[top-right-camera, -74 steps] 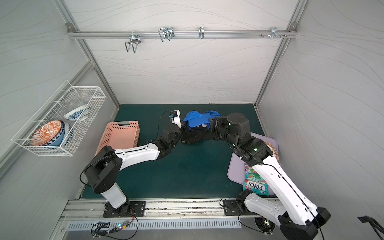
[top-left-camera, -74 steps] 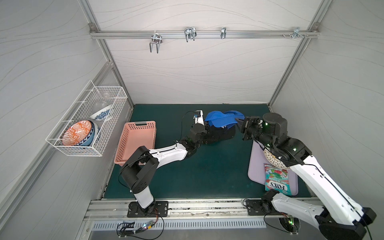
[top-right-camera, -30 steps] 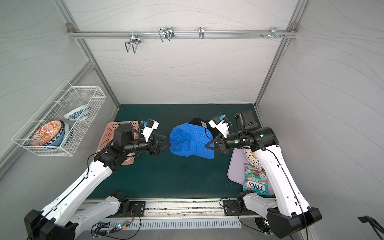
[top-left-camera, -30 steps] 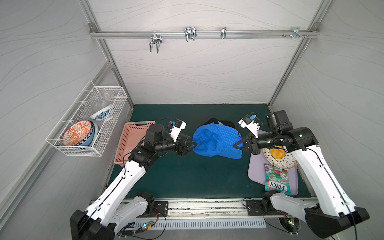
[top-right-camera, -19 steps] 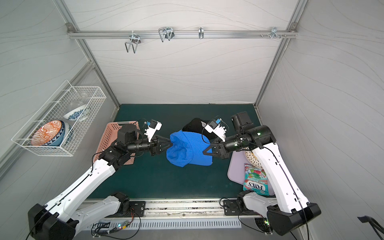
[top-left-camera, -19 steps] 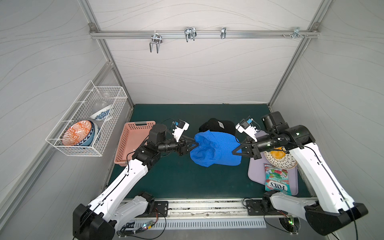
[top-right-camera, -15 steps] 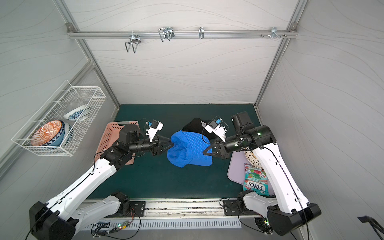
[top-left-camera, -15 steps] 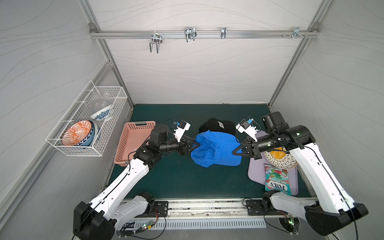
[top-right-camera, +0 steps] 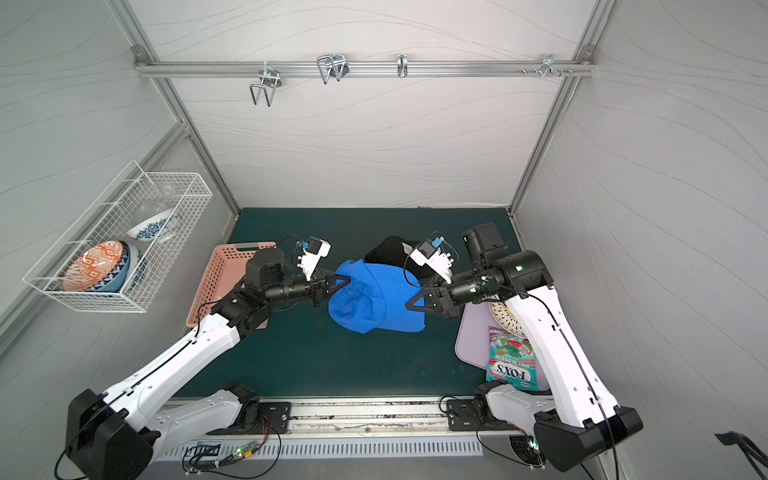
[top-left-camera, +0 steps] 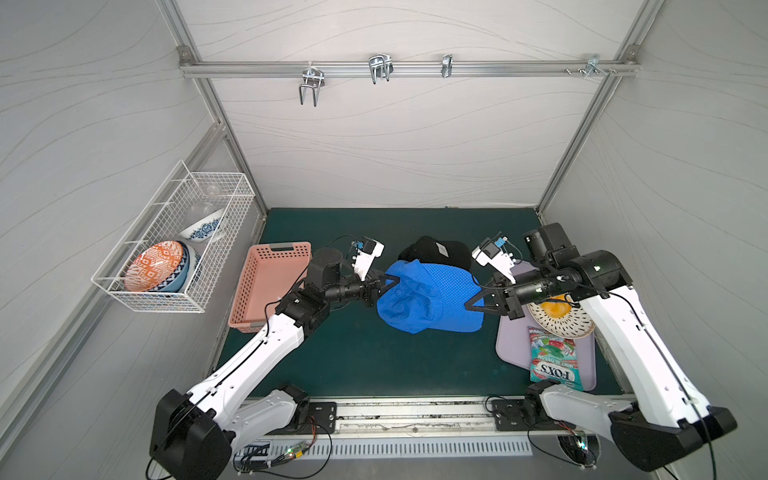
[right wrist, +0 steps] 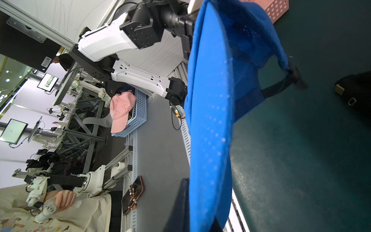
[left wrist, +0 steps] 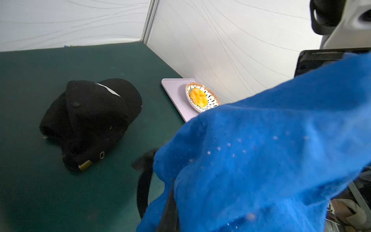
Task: Turn the baseball cap inside out
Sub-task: Turn over the baseball cap.
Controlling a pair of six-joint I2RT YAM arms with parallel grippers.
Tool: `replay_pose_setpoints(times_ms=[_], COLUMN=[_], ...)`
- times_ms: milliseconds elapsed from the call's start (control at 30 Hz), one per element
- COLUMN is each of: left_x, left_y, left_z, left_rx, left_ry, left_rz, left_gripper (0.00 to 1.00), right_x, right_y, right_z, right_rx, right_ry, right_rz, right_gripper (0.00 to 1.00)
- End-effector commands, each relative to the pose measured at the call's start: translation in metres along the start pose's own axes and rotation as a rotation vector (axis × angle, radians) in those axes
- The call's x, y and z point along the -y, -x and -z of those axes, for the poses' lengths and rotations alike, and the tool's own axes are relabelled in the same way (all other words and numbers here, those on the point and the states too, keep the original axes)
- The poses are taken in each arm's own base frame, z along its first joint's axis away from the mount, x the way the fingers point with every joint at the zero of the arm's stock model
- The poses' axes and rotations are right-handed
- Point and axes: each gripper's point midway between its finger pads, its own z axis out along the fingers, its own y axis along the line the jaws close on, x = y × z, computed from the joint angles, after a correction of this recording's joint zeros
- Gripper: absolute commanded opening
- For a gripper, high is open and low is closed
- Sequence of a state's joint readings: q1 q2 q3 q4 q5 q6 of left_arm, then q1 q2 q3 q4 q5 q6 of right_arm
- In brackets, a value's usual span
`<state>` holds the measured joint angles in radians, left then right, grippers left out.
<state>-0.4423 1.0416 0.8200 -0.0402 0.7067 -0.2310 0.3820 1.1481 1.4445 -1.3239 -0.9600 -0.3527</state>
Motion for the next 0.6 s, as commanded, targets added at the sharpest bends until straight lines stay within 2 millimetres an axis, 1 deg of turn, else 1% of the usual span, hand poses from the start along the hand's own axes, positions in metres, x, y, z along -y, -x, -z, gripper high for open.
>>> replay_pose_setpoints(times_ms=[0, 67, 100, 200, 333, 400, 500, 567], left_x=[0.023, 0.038, 0.050, 0.083, 0.108, 0.113, 0.110, 0.106], left_y=[0.022, 0.027, 0.028, 0.027, 0.025, 0.019, 0.011, 0.010], left_z=[0.030, 0.049, 0.057, 0.072, 0.088, 0.093, 0.093, 0.093], left_rx=[0.064, 0.045, 0.019, -0.070, -0.148, -0.194, -0.208, -0.207], left_ry=[-0.121, -0.227, -0.290, -0.459, -0.605, -0.671, -0.689, -0.690], left_rz=[0.005, 0.061, 0.080, 0.131, 0.157, 0.202, 0.255, 0.261], left_gripper=[0.00, 0.00, 0.00, 0.00, 0.00, 0.00, 0.00, 0.01], right_x=[0.010, 0.015, 0.018, 0.027, 0.029, 0.025, 0.013, 0.010], right_y=[-0.016, -0.018, -0.019, -0.021, -0.018, -0.013, 0.000, 0.008], right_z=[0.002, 0.000, -0.001, -0.002, -0.001, 0.002, 0.010, 0.018], right_rx=[-0.034, -0.042, -0.050, -0.071, -0.075, -0.051, 0.030, 0.089], right_ry=[-0.042, -0.047, -0.054, -0.074, -0.088, -0.070, -0.010, 0.001], right_rz=[-0.032, -0.046, -0.063, -0.092, -0.095, -0.093, -0.087, -0.097], right_gripper=[0.00, 0.00, 0.00, 0.00, 0.00, 0.00, 0.00, 0.00])
